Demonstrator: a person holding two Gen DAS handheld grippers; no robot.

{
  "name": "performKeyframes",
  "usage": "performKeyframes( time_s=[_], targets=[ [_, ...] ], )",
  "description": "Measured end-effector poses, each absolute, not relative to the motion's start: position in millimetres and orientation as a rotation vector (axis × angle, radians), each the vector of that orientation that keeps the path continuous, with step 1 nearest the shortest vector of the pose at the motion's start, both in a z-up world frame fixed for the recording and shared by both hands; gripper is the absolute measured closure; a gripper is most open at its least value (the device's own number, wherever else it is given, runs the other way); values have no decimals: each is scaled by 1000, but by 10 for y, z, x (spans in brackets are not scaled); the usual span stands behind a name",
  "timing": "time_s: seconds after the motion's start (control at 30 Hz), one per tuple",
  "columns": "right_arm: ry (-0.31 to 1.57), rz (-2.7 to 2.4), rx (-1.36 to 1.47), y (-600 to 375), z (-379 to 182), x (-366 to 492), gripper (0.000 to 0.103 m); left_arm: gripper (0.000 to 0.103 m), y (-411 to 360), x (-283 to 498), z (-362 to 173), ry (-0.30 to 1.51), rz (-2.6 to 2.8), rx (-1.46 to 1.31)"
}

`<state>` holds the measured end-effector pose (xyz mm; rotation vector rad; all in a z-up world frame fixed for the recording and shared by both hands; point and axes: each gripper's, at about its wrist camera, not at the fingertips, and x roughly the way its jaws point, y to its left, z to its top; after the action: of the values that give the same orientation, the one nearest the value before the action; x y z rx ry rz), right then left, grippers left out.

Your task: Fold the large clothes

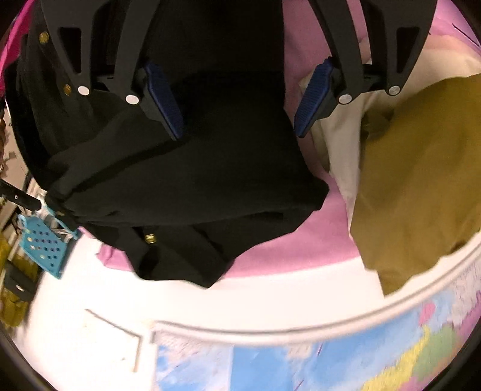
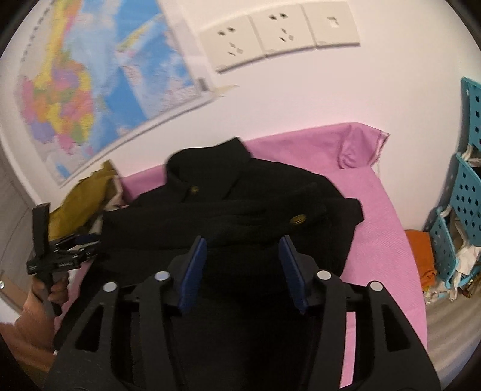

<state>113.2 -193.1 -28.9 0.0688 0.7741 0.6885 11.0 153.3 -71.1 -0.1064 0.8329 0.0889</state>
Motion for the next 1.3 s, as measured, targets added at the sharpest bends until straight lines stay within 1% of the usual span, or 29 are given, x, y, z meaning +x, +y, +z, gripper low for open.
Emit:
performKeyframes(
  time_s=[0.07, 0.27, 0.3, 0.33, 0.43, 0.6, 0.73, 0.87, 0.97, 1.0, 1.03, 1.1, 1.13, 1.2, 1.3],
  targets=[
    [772, 713, 72, -1936, -268, 1012, 44, 29, 1459, 12, -662, 819, 74, -90],
    [811, 765, 86, -2016, -347, 702, 44, 27, 1328, -319, -650, 801, 53, -75],
    [811, 768, 85, -2055, -357, 641, 43, 26, 1329, -410, -656, 799, 39, -84],
    [812, 768, 87, -2091, -364, 597, 42, 22, 1342, -483, -664, 798, 32, -91],
    [811, 751, 121, -2299, -374, 433, 38, 20, 1387, -754, -721, 812, 48, -114],
    [803, 668, 136, -2727, -364, 179, 27, 18, 1467, -1125, -862, 869, 53, -163],
    [845, 648, 197, -3051, -515, 92, 22, 18, 1507, -1366, -969, 888, 13, -233],
    [917, 648, 225, -3213, -804, 16, 21, 16, 1510, -1521, -1101, 906, -35, -324],
    [920, 676, 239, -3240, -935, -22, 20, 16, 1467, -1595, -1200, 925, -90, -382],
    [900, 690, 241, -3240, -939, -42, 18, 15, 1460, -1603, -1220, 930, -103, -398],
    [895, 700, 235, -3225, -944, -55, 18, 10, 1449, -1611, -1232, 930, -107, -406],
    [887, 726, 219, -3185, -945, -79, 18, 8, 1386, -1636, -1247, 926, -142, -415],
    [887, 754, 216, -3155, -951, -102, 19, 8, 1365, -1632, -1246, 927, -151, -416],
    [898, 826, 208, -3067, -970, -153, 24, 8, 1289, -1643, -1249, 937, -196, -415],
    [897, 871, 171, -2965, -980, -250, 24, 8, 1190, -1667, -1270, 955, -304, -443]
  ],
)
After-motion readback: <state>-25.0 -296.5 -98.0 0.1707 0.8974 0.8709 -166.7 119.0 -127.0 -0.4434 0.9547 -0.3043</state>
